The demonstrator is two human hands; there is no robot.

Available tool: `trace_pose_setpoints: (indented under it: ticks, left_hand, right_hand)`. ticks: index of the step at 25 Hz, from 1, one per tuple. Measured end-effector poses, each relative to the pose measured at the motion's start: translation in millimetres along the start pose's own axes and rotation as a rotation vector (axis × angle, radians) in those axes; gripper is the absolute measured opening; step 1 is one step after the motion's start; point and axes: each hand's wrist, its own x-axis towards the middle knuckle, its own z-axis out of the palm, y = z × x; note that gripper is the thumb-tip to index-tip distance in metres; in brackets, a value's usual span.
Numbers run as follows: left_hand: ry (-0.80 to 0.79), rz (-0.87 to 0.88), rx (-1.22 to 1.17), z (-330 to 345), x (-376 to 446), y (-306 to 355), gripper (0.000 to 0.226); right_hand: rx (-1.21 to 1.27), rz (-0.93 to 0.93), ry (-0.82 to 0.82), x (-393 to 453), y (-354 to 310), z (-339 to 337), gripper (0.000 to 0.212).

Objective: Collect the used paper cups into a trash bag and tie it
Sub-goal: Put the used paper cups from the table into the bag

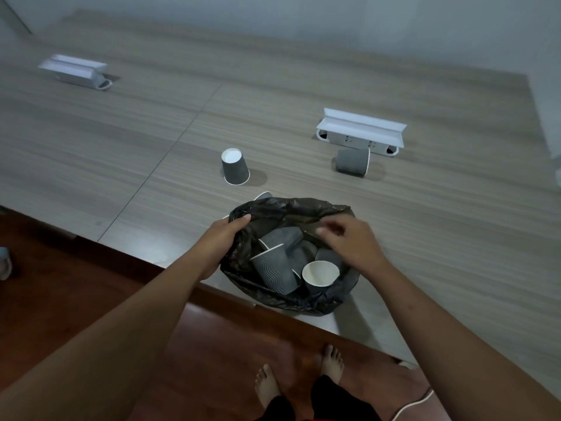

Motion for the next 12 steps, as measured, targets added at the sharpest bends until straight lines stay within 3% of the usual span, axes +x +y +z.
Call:
trace_pose_setpoints:
  ticks: [1, 3, 4, 5, 7, 10, 12]
  left_hand:
    - [0.003, 0.004, -0.019, -0.2, -0.4, -0.5, 0.033]
    - [0.012, 0.002, -0.040, 2.4, -1.0, -0.2, 0.031]
    - [0.018, -0.004, -0.042, 4.2, -1.4, -0.2, 0.030]
    - [0.022, -0.010, -0.039, 5.8, -1.2, 0.2, 0.029]
    - [0.033, -0.016, -0.037, 7.9, 2.0, 2.3, 0.030]
    - [0.067, -0.014, -0.074, 10.0, 10.6, 5.1, 0.028]
    - [0.098, -0.011, -0.073, 18.8, 17.0, 2.4, 0.025]
  right_hand:
    - [-0.107, 0.049, 0.113, 7.0, 7.3, -6.0, 0.044]
    - [-0.353, 0.352, 0.003, 17.7, 27.9, -9.3, 0.066]
    - [-0.371, 0.510, -0.112, 17.2, 38.8, -5.4, 0.065]
    - [-0.297, 0.600, -0.155, 13.7, 45.4, -2.4, 0.050]
    - [-0.095, 0.571, 0.023, 9.7, 53.0, -2.6, 0.017]
    - [0.011, 0.496, 0.360, 17.0, 57.8, -31.2, 0.022]
    - [0.060, 0.497, 0.311, 18.3, 61.2, -47.1, 0.020]
